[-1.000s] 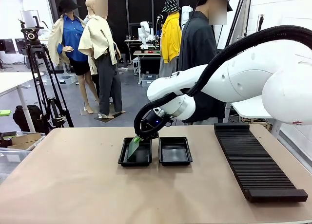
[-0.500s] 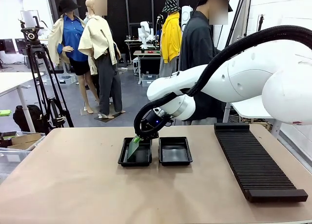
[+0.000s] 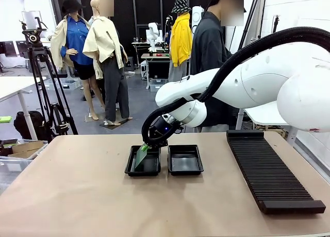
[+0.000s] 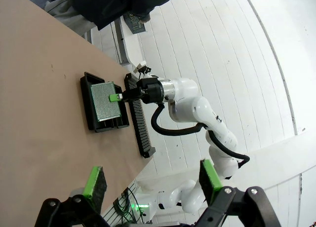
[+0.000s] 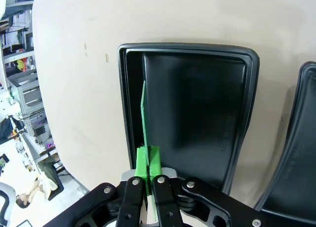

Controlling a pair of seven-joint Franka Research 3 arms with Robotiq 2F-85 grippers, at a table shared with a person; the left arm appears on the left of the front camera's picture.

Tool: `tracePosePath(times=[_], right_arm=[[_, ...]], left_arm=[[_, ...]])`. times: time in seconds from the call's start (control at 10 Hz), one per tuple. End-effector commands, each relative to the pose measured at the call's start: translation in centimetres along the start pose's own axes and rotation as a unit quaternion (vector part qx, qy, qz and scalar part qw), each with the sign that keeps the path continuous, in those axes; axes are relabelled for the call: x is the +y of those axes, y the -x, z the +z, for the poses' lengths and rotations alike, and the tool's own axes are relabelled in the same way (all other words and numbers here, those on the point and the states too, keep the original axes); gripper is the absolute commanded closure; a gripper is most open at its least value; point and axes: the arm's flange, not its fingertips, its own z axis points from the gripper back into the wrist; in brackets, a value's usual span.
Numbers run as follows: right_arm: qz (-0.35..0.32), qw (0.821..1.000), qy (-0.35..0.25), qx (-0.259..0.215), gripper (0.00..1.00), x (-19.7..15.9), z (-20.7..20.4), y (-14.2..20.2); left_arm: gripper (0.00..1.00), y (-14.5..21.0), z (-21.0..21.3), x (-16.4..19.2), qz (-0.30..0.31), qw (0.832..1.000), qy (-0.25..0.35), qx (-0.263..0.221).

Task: Inspect and transfer BCBs to ESD trays.
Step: Pick up the Blank PCB from the PCB Rack and place it in the left ESD tray.

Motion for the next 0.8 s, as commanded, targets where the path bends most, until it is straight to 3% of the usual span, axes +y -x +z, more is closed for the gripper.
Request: tracePosePath(times=[0.0, 0.3, 0.7], right_arm=[[-0.005, 1.000, 0.005, -0.001, 1.00, 0.0, -0.1, 0.0], [-0.027, 0.999, 0.026, 0.000, 1.00, 0.2, -0.7, -0.1], [-0.039, 0.998, 0.051, -0.001, 0.90, 1.2, -0.1, 0.3]], left_arm=[[0.00, 0.1, 0.2, -0.2, 0.000, 1.000, 0.000, -0.003], [0.00, 0.1, 0.2, -0.2, 0.000, 1.000, 0.000, -0.003], [0.00, 0.1, 0.2, -0.2, 0.000, 1.000, 0.000, -0.003]])
